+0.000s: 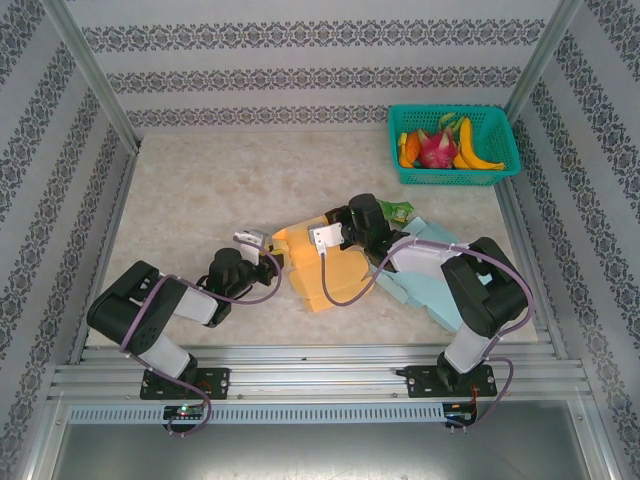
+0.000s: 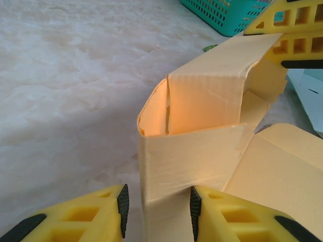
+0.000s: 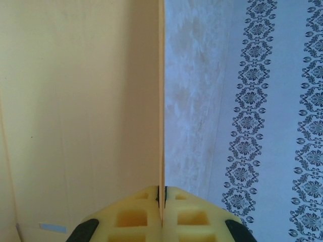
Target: Fold the paper box
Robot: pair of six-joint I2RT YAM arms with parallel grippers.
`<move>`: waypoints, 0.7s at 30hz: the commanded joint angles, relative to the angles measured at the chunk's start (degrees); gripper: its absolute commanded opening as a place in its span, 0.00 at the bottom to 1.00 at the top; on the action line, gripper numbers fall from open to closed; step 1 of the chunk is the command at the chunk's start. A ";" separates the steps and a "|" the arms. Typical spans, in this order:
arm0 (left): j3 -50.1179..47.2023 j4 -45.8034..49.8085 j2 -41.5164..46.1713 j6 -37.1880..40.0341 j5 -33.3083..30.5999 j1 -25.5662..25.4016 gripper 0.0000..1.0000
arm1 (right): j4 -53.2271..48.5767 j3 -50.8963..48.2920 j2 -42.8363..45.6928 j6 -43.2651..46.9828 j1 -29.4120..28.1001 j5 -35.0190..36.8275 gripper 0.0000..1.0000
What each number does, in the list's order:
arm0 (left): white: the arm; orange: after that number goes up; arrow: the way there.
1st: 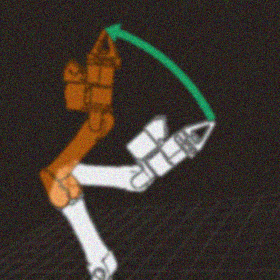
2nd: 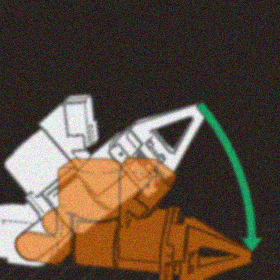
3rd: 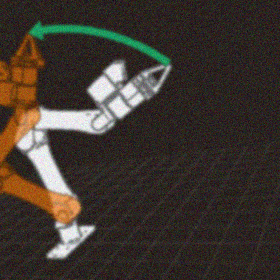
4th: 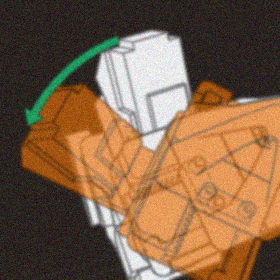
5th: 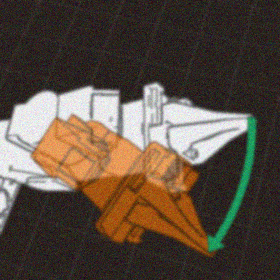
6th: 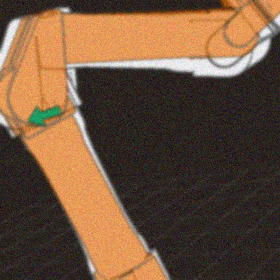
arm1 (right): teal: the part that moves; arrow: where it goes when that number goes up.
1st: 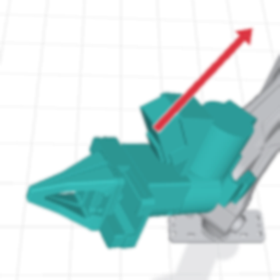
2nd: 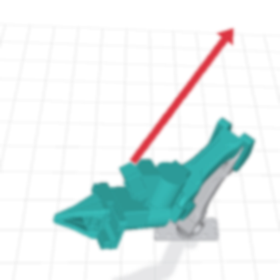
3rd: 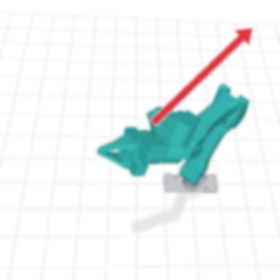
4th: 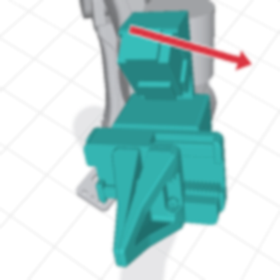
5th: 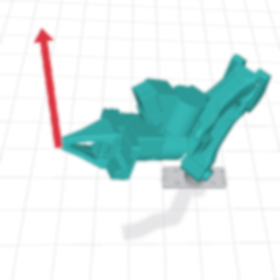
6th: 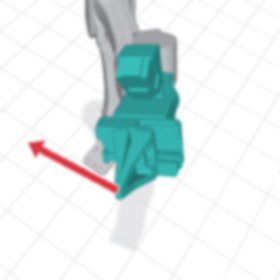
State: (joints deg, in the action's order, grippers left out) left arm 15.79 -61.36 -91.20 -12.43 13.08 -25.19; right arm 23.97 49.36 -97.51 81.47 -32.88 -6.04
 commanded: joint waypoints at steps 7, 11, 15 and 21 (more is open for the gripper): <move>1.47 -6.45 -2.90 -2.45 3.72 -2.52 0.38 | 5.75 -3.01 -0.90 0.00 -1.12 1.44 0.00; 1.43 -8.47 -4.24 -2.54 4.66 -3.63 0.38 | 7.56 -3.88 -1.16 0.27 -1.61 2.52 0.00; 1.76 -6.88 -3.84 -2.68 2.84 -3.81 0.38 | 9.26 -4.60 -1.62 0.87 -1.96 3.49 0.00; 3.73 -2.79 -3.82 -3.78 -4.48 -3.82 0.41 | 11.18 -6.03 -1.76 0.71 -2.74 4.12 0.00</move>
State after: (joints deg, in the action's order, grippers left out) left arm 18.28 -64.49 -95.00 -14.70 12.51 -28.51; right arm 34.11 44.60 -98.13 81.87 -34.54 -2.09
